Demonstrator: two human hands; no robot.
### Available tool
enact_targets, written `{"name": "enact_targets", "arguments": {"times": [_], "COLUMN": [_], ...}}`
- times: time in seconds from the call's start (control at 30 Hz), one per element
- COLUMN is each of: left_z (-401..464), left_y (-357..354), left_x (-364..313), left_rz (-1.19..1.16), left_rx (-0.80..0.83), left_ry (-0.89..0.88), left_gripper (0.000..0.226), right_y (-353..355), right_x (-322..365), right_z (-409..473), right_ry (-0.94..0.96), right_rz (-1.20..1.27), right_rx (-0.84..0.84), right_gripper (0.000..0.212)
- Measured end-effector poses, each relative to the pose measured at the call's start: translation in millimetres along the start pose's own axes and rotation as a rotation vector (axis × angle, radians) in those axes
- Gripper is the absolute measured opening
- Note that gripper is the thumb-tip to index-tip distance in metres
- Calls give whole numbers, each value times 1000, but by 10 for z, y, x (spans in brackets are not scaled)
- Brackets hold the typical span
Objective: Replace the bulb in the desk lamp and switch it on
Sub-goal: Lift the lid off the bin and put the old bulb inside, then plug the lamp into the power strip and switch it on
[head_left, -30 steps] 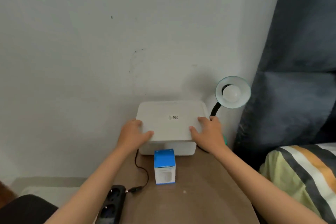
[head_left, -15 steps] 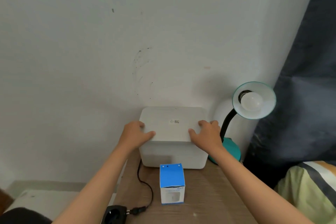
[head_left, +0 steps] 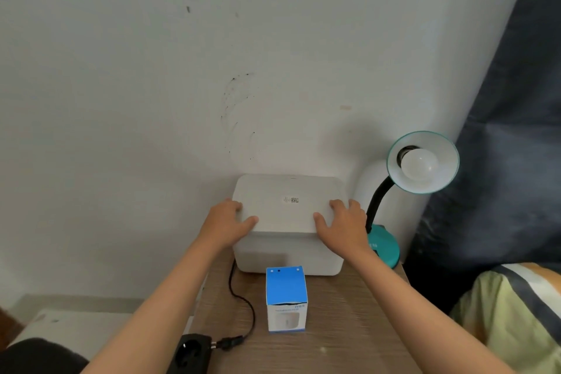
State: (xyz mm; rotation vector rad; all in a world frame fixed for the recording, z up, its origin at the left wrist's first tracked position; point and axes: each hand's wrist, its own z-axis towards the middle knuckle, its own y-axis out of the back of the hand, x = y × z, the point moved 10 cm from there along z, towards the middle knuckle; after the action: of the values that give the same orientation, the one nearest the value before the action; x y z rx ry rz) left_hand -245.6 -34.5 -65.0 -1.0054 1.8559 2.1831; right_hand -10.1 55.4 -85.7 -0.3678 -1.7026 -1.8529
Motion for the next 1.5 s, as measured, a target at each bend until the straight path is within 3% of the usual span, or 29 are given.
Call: {"name": "enact_targets", "arguments": {"times": [0.1,0.23,0.43,0.6,0.73,0.8,0.93,1.07,1.17,1.3,1.5], "left_z": [-5,-142,-907,-1722,-2238,-2407,-2525,-2517,-2533,-2521,-2512], "left_y": [-21,36,126,-53,-333,-469,-572,-546,-526,-542,-571], "left_x": [-25,24,296,786,1234,1344,1398,1413,1411,1436,1458], "left_rz": [16,-70,-250,-217,-183,-203,-189,-215,-217,-210,-205], "left_rx": [49,43,-167,-204,-163,-144,-163,-201,-228,-226,-228], "left_ry": [11,33,55,103,178,195,189,187,179,187,198], "left_gripper": [55,69,58,52,62,66,68,58,55,58,61], "right_y": [12,50,208,-284,-1038,-1263,-1505,-1678,-1704,-1639,-1405], "right_x": [16,84,818,1153,848,640,479,489,481,461,619], "right_z": [-6,-39,-782,-1736,-2064,-2066,-2028,-1962,-1898,-1868,-1894], "right_ry": [4,6,410,624,492,345,149,121,93,70,129], "right_rz": [-34,-58,215,359,280,275,268,160,136,200,417], "right_rx": [-13,43,-106,80,300,306,302,325,328,322,213], "right_gripper": [54,53,35,19,16,13,30,35,19,10,13]}}
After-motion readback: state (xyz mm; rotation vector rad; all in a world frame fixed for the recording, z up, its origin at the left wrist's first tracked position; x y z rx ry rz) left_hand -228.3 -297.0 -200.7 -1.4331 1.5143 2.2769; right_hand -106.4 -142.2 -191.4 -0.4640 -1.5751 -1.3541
